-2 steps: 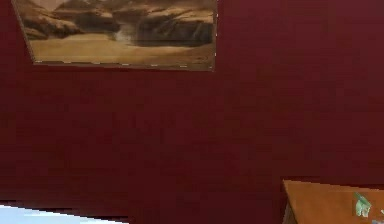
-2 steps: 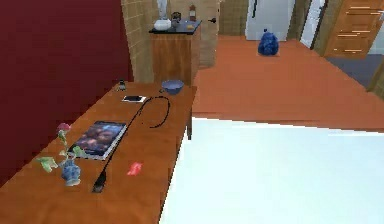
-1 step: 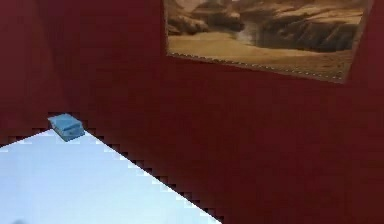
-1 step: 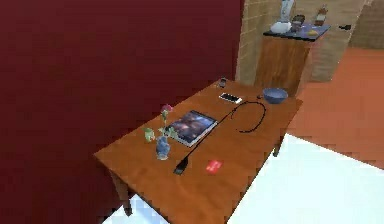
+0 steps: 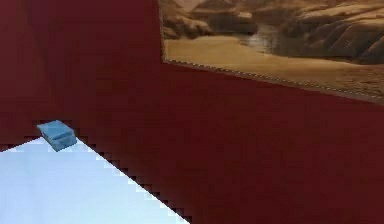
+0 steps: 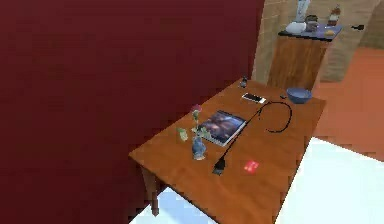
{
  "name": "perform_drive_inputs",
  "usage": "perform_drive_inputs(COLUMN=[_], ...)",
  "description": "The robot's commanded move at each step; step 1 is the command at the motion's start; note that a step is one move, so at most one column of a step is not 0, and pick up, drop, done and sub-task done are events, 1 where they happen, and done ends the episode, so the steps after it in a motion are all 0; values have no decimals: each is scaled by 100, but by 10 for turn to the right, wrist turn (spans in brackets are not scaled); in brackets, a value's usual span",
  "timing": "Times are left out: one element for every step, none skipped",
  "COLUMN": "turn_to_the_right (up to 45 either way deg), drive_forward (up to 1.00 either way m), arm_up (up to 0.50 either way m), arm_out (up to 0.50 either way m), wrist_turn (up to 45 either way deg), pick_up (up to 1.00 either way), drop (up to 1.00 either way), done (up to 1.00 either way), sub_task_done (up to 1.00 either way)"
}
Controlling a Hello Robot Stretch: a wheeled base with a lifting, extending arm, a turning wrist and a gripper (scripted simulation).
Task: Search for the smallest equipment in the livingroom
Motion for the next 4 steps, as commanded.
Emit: perform_drive_inputs(turn_to_the_right=[-450,-60,0,-60], drive_forward=[0,0,25,0], arm_up=[0,0,0,0], arm_out=[0,0,0,0], wrist_turn=[0,0,0,0], pick_up=[0,0,0,0], drop=[0,0,0,0], done=[0,0,0,0], sub_task_done=[0,0,0,0])
